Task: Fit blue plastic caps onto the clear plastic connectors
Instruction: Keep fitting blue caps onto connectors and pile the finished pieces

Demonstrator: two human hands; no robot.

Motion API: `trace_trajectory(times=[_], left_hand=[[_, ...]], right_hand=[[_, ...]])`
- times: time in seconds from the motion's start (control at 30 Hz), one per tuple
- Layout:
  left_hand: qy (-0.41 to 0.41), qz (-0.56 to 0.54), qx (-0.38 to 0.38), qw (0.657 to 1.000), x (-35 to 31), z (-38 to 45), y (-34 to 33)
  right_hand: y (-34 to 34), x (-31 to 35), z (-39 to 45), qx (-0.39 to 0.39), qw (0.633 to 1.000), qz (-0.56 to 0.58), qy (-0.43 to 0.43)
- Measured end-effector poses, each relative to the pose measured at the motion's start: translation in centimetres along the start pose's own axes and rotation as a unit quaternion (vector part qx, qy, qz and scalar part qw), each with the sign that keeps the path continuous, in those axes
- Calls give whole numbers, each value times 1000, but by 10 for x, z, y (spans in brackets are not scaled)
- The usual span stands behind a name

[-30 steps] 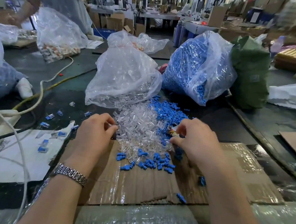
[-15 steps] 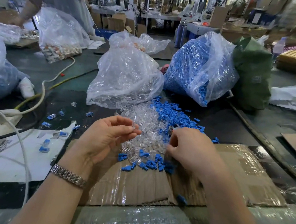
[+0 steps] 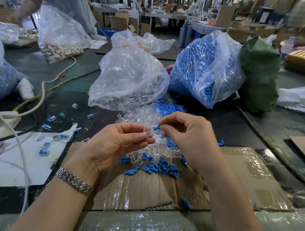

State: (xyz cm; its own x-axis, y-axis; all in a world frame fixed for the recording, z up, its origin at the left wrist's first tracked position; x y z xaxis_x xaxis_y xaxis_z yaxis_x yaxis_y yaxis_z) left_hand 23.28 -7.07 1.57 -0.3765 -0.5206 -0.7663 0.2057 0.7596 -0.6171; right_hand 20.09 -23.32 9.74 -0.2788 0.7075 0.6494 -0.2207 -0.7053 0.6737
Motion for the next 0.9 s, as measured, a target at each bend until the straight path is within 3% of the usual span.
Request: trace_trajectory(times=[0.43, 0.53, 0.6, 0.67, 0.73, 0.9], left_hand=[[-15, 29, 26, 999, -1, -1, -9], [-21, 8, 29, 999, -2, -2, -9], [-25, -8, 25, 999, -3, -2, -9], [-33, -18, 16, 999, -6, -3, -7], [-39, -28, 7, 999, -7, -3, -5], [-50, -60, -23, 997, -9, -4, 0]], right_hand=[[-17, 26, -5, 16, 987, -102, 121], [-6, 8, 0, 8, 998, -51, 42], [7, -21, 5, -8, 986, -159, -46], [8, -60, 1, 73, 927, -326, -168], [2, -86, -10, 161, 877, -378, -248], [-9, -85, -10, 191, 880, -372, -225]])
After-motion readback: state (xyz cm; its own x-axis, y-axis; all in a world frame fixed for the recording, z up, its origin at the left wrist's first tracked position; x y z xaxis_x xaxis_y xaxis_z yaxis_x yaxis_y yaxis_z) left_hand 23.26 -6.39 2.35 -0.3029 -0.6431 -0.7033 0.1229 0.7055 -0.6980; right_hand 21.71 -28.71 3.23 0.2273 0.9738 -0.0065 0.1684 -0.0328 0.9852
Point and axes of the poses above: each hand's wrist, its own z-axis towards the middle knuckle, its own y-axis out of the back of the hand, x = y × z, the point moved 10 cm from there along z, towards the middle knuckle, and after that the axes turned 15 degrees about -z, right-handed, at the moved point
